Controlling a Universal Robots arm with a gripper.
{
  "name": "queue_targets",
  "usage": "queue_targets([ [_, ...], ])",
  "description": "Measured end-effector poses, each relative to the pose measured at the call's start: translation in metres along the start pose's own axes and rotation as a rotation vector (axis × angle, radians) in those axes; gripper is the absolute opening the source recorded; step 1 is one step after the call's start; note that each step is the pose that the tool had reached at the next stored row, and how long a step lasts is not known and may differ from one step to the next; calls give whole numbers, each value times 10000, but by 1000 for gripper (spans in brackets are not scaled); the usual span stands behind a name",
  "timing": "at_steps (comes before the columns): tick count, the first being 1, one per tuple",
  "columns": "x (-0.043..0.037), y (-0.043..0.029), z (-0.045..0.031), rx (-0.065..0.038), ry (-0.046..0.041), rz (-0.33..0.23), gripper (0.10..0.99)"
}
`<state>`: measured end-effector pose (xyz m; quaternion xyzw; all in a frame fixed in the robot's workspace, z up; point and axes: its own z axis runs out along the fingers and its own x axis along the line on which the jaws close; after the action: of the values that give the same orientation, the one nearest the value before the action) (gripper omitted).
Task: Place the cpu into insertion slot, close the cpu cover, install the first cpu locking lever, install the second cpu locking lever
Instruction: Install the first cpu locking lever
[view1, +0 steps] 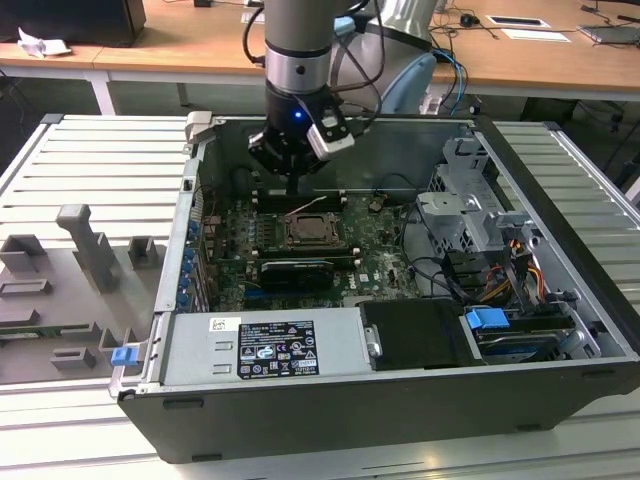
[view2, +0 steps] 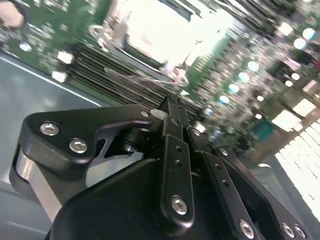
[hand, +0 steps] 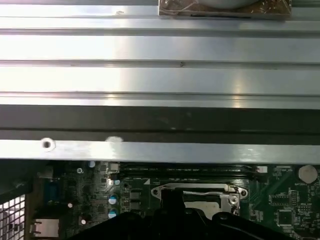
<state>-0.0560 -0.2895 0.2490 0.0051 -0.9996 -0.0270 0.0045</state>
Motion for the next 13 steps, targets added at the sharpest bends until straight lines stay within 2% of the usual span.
queue_targets([
  [2,-112,-3,13,-72,7,-3,106],
  [5,-125,-4,21,-332,1,-4,106],
  [6,-124,-11,26,-372,-34,-7,106],
  [7,-124,-13,29,-372,-97,-12,106],
  [8,-125,-14,33,-368,-243,-31,106],
  [9,-125,-14,37,-368,-321,-45,106],
  [10,-125,-14,48,-371,-362,-61,106],
  [13,-131,-17,93,-367,-375,-101,106],
])
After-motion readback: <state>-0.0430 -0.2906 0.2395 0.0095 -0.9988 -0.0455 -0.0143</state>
